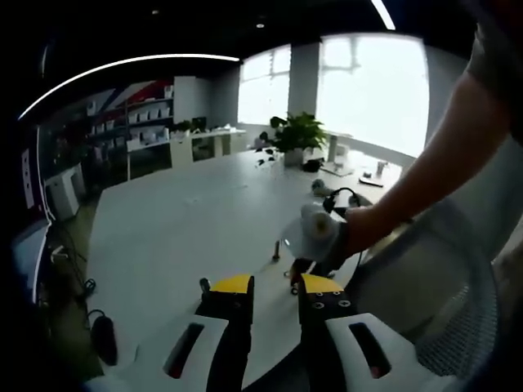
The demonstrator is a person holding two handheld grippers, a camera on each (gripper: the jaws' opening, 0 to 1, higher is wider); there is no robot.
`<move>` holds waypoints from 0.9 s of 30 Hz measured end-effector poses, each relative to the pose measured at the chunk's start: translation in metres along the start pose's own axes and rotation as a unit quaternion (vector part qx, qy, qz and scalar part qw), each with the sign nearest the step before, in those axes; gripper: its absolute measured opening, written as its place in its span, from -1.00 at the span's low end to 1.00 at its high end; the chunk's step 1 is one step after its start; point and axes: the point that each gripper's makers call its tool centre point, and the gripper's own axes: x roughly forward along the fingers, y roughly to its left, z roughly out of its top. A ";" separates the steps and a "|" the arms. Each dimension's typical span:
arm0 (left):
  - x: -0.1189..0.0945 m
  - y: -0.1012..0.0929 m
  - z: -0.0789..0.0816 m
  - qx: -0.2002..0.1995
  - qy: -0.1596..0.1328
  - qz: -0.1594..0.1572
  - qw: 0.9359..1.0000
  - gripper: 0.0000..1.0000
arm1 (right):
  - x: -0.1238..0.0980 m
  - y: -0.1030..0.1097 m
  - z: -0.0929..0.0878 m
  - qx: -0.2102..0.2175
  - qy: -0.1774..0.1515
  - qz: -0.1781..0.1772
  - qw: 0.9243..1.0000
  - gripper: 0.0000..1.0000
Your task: Place the washer onto the threaded stud by aligning its center hole with the stud, sliding it down to the base, and recovering from edge contact or off-axis alignment until the washer reaches the visible bottom stop.
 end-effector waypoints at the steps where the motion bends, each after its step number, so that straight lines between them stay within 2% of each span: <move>1: 0.000 0.000 0.000 0.000 0.000 0.000 1.000 -0.62 | 0.000 0.000 -0.001 0.000 0.002 0.000 1.000 -0.58; 7: 0.000 0.001 0.000 -0.001 0.000 0.000 1.000 -0.62 | 0.000 -0.001 -0.004 0.005 0.004 0.003 1.000 -0.59; 14: 0.000 0.001 0.000 -0.002 0.000 -0.001 1.000 -0.62 | 0.000 0.000 -0.006 -0.009 0.006 -0.001 1.000 -0.63; 21: 0.001 0.001 0.001 -0.003 -0.001 -0.001 1.000 -0.62 | 0.000 0.002 -0.007 -0.006 -0.007 -0.003 1.000 -0.68; 27: 0.001 0.000 0.000 0.000 0.001 -0.003 1.000 -0.62 | 0.001 0.002 -0.005 -0.011 0.021 0.002 1.000 -0.68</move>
